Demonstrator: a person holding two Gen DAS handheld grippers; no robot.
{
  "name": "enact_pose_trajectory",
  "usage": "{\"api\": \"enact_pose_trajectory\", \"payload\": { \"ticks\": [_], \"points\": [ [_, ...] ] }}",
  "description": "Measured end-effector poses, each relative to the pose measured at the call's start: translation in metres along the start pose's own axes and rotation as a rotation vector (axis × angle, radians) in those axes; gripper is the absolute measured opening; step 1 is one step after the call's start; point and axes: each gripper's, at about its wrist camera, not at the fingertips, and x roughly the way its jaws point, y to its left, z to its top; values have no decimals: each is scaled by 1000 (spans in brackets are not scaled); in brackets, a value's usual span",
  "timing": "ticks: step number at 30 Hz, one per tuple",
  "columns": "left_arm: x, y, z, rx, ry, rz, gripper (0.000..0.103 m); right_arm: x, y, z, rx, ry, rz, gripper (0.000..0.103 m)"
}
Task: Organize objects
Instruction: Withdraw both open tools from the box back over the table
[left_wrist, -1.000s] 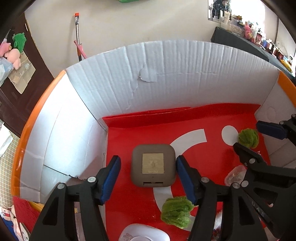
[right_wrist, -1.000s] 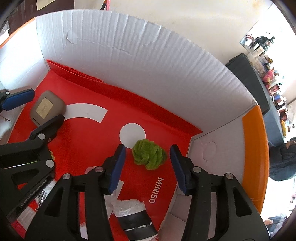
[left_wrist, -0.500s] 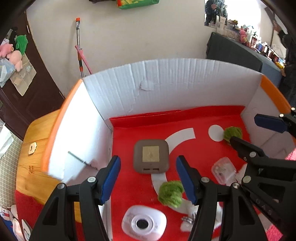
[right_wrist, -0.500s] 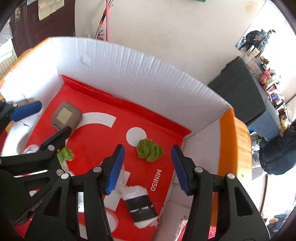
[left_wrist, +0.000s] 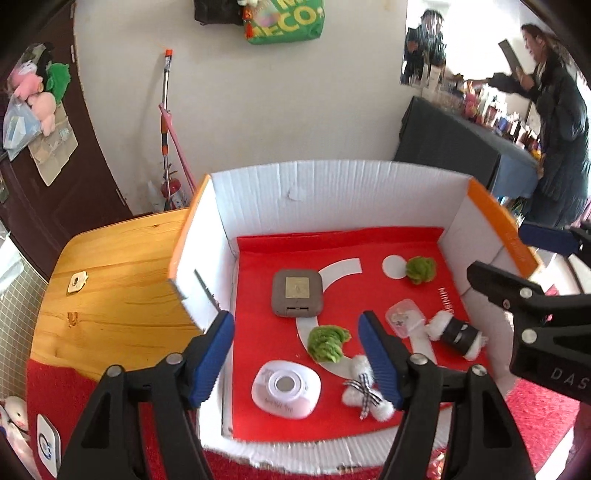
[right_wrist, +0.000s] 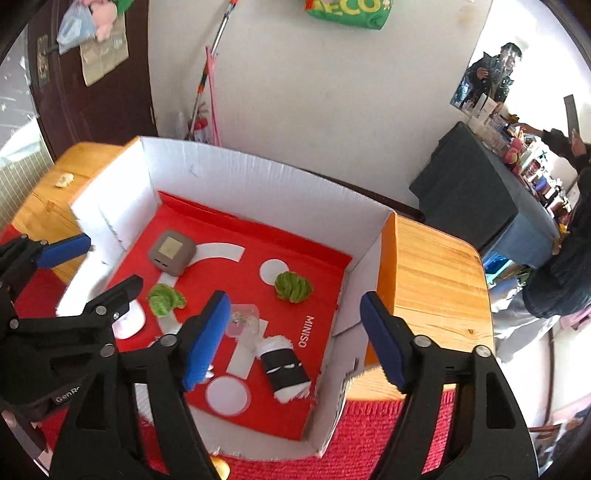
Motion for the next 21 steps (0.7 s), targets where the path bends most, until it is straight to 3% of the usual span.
{"api": "enact_pose_trajectory", "payload": {
  "ticks": [5, 14, 21],
  "points": [
    [-34, 1, -9, -10, -74, -18, 82, -27, 1, -13, 0, -69, 10, 84],
    [-85, 4, -50, -8, -221, -28, 92, -67, 5, -54, 31, -175, 73, 87],
    [-98, 21, -92, -80, -253, -70, 95, -89, 7, -102, 76, -264, 129, 95]
  ]
}}
